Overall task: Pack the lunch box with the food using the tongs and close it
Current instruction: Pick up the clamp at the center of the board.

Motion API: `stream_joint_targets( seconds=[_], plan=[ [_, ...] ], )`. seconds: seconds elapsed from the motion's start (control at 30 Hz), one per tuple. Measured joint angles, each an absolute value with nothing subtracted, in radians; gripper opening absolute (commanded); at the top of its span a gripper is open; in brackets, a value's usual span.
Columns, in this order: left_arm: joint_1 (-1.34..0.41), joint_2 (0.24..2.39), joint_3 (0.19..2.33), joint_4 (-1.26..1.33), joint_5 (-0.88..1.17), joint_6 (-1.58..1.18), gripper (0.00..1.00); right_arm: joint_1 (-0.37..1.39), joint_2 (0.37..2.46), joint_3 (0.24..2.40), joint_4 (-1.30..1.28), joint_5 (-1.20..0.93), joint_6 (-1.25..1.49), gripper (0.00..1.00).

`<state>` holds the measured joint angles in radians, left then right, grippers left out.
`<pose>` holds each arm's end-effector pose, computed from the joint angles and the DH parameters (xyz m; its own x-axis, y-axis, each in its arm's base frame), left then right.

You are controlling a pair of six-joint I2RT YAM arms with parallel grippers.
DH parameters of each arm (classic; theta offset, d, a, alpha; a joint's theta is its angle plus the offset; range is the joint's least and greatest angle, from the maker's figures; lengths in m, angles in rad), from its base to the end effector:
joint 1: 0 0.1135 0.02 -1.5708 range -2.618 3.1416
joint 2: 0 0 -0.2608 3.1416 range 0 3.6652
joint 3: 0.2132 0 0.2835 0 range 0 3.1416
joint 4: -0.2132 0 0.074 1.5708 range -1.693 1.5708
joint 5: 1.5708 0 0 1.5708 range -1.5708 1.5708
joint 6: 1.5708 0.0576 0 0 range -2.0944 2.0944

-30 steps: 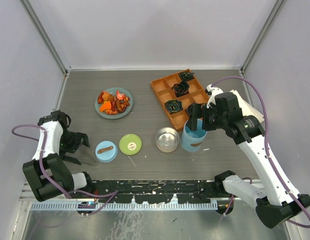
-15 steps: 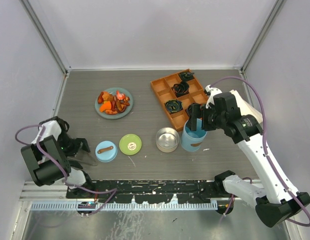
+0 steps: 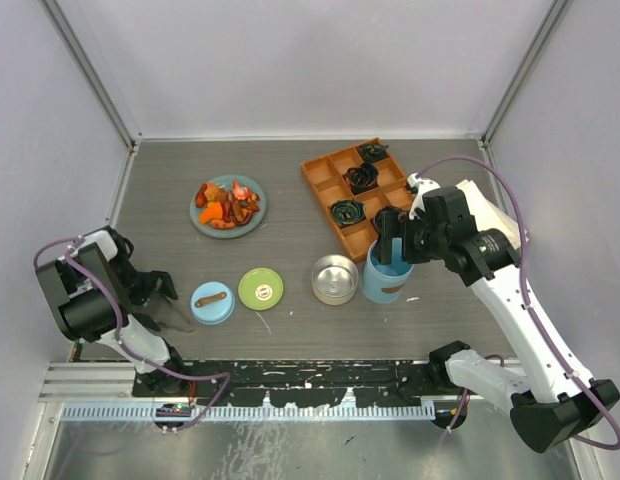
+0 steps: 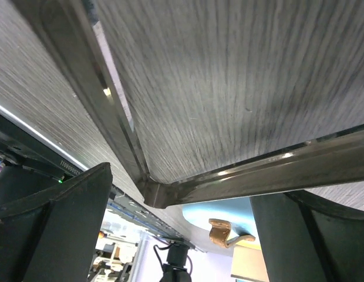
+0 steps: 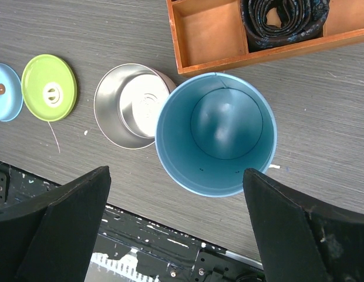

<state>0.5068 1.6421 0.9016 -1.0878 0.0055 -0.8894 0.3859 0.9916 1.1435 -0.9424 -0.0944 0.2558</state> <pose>0.2188 0.1211 0.1037 -0.1546 -0.9742 0.1645 -0.9632 0.1857 0.1944 0.2152 0.0933 0.3396 -0.7474 -0.0317 -0.6637 -0.2553 0.9359 0.2428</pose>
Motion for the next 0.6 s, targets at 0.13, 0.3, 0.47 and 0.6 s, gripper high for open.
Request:
stream_joint_targets(
  seconds=[0.13,0.3,0.47,0.6],
  plan=[
    [0.514,1.676,0.921,-1.087,0.021,-0.844,0.96,0.386,0.997,1.136,-0.941,-0.094,0.255,1.0],
    [0.525,1.711,0.928,-1.083,0.074,-0.794,0.94,0.386,1.004,1.135,-0.939,-0.091,0.252,1.0],
    [0.529,1.718,0.928,-1.074,0.091,-0.764,0.78,0.386,1.009,1.135,-0.937,-0.091,0.245,1.0],
    [0.527,1.706,0.922,-1.054,0.083,-0.752,0.64,0.386,1.01,1.135,-0.936,-0.091,0.245,1.0]
  ],
)
